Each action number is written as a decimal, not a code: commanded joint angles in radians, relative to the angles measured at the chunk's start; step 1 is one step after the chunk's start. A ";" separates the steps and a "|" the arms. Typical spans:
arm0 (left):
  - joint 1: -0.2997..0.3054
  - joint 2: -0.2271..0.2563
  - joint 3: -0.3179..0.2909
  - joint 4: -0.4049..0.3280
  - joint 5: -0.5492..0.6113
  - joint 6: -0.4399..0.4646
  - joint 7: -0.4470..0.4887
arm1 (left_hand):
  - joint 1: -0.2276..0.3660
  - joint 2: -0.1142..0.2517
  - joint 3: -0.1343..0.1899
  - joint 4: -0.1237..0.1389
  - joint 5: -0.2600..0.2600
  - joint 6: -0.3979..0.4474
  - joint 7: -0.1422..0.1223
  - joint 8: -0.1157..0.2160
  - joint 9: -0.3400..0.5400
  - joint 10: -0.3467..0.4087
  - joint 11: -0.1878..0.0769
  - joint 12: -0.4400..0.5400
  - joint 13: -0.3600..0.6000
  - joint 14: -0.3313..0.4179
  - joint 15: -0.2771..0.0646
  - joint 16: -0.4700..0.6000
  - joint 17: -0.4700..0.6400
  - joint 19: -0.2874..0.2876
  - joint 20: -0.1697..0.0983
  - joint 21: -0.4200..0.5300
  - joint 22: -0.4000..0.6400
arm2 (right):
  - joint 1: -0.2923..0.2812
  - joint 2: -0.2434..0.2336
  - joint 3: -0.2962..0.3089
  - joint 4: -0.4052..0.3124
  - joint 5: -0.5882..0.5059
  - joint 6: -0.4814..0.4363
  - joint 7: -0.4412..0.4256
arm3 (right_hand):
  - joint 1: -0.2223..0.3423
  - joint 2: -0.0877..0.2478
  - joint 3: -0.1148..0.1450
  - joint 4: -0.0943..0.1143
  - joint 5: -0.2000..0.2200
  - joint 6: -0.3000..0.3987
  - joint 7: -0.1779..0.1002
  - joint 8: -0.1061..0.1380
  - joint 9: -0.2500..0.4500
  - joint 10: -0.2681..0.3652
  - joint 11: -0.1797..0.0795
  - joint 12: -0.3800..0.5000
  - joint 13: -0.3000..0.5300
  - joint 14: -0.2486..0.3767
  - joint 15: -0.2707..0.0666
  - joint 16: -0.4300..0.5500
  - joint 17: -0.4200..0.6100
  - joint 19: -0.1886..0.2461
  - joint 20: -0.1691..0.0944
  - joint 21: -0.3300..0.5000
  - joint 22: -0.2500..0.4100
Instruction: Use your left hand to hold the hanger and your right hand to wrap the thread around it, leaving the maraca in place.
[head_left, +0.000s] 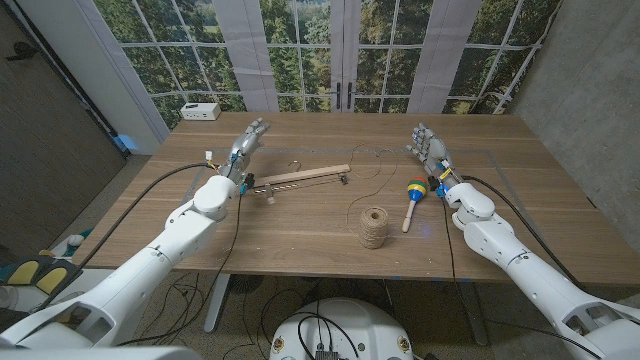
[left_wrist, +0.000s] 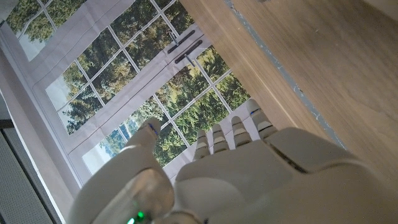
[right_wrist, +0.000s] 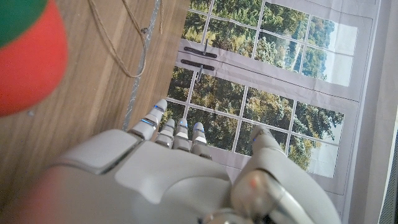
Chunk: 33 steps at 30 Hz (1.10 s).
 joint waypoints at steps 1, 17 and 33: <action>-0.006 0.078 0.032 -0.138 0.158 0.202 0.077 | 0.051 0.011 0.005 -0.045 -0.008 0.053 0.015 0.009 0.006 0.065 0.006 0.021 0.007 0.059 -0.005 0.015 0.007 0.030 0.004 -0.001 0.004 | -0.007 0.003 0.003 -0.001 0.005 0.005 -0.003 | 0.008 0.001 0.003 -0.007 0.005 0.007 -0.004 0.006 0.004 0.000 0.007 -0.001 0.005 0.001 0.011 0.009 0.002 0.004 0.011 -0.001 0.005; -0.031 0.138 0.112 -0.289 0.396 0.480 0.128 | 0.158 -0.004 -0.011 -0.099 -0.011 0.172 0.009 0.021 0.007 0.150 -0.026 0.028 0.010 0.136 -0.048 0.020 0.008 0.082 -0.002 -0.003 0.005 | -0.003 0.008 0.002 0.008 0.009 0.008 0.005 | 0.008 0.004 0.003 -0.010 0.004 0.010 -0.006 0.007 0.004 0.005 0.007 -0.003 0.005 0.008 0.016 0.012 0.001 0.008 0.017 -0.004 0.005; -0.068 0.136 0.204 -0.384 0.633 0.751 0.127 | 0.431 -0.150 -0.105 -0.092 -0.003 0.380 0.008 0.031 0.009 0.396 -0.062 0.066 0.015 0.385 -0.164 0.070 0.011 0.288 -0.144 0.019 -0.002 | -0.009 0.008 0.004 0.007 0.014 0.011 0.008 | 0.007 0.008 0.003 -0.012 0.004 0.014 -0.006 0.007 0.004 0.008 0.007 -0.005 0.006 0.011 0.014 0.014 0.001 0.011 0.016 -0.007 0.006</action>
